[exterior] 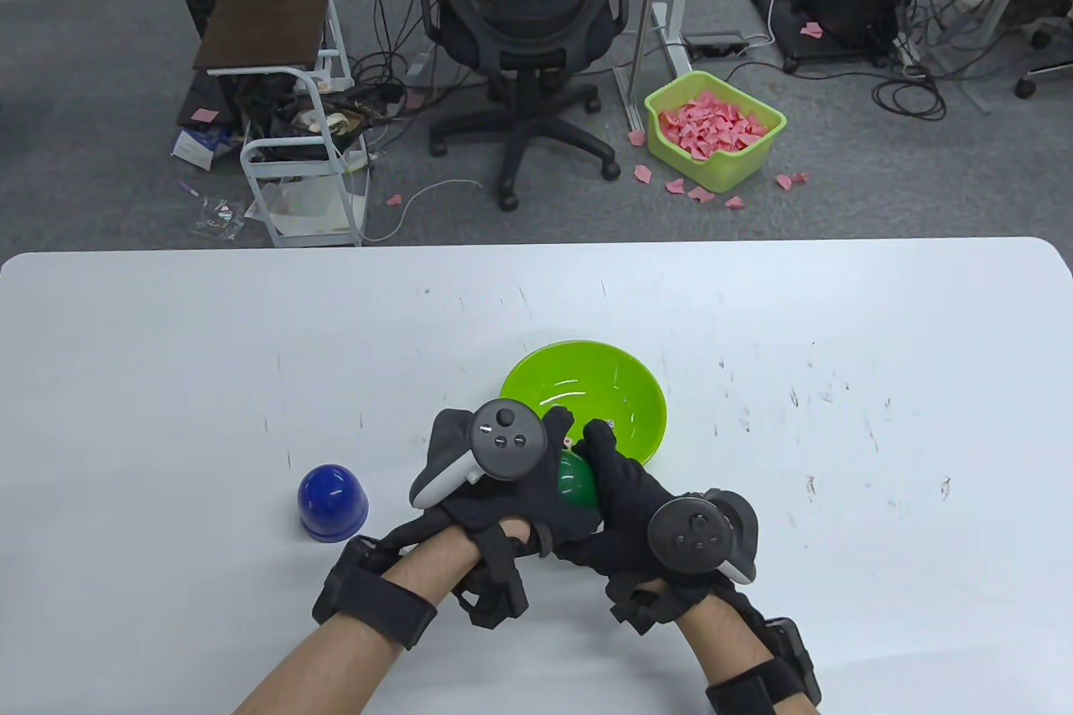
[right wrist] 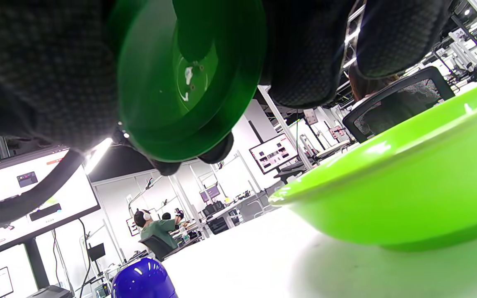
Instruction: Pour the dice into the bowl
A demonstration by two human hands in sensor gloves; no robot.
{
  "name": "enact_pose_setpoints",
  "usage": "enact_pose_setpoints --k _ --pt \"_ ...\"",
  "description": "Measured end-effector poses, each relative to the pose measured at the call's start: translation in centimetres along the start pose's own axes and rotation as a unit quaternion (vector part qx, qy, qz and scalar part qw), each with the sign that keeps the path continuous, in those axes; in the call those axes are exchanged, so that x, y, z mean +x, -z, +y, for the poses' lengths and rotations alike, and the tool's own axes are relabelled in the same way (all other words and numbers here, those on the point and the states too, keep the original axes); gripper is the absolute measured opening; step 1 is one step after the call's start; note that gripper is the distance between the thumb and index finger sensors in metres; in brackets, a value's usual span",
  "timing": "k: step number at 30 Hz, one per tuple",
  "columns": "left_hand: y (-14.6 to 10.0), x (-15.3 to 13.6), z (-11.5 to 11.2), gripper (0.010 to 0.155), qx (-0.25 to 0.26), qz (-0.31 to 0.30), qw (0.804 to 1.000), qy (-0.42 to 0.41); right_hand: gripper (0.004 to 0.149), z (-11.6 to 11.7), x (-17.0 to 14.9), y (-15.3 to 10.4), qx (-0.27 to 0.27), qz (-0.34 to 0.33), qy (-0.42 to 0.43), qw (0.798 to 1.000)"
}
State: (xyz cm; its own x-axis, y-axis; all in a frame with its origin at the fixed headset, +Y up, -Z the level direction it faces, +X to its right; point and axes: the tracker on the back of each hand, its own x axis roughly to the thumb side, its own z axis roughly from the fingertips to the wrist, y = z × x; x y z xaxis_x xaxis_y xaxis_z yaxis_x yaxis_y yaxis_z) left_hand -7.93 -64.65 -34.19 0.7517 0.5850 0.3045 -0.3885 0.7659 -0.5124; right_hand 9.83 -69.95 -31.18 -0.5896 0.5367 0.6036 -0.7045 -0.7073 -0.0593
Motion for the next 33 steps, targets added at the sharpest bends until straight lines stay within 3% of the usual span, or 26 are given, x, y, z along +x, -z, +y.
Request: enact_pose_setpoints --k 5,12,19,26,33 --pt "-0.2 0.5 0.6 0.109 -0.014 -0.016 0.999 0.046 0.116 0.1 -0.3 0.0 0.003 0.016 0.043 0.999" --pt "-1.3 1.3 2.3 0.105 0.036 -0.042 0.994 0.096 0.116 0.1 -1.2 0.0 0.006 0.043 0.073 0.996" --pt "-2.8 1.5 4.7 0.103 0.088 -0.064 0.99 0.085 0.115 -0.1 -2.0 -0.1 0.012 0.06 0.071 0.996" --pt "-3.9 -0.4 6.0 0.096 0.123 -0.048 0.987 0.096 0.115 -1.0 -2.8 -0.1 -0.004 0.079 0.068 0.995" --pt "-2.9 -3.4 4.7 0.092 0.111 0.004 0.984 0.142 0.114 -2.5 -3.9 -0.3 -0.039 0.097 0.065 0.992"
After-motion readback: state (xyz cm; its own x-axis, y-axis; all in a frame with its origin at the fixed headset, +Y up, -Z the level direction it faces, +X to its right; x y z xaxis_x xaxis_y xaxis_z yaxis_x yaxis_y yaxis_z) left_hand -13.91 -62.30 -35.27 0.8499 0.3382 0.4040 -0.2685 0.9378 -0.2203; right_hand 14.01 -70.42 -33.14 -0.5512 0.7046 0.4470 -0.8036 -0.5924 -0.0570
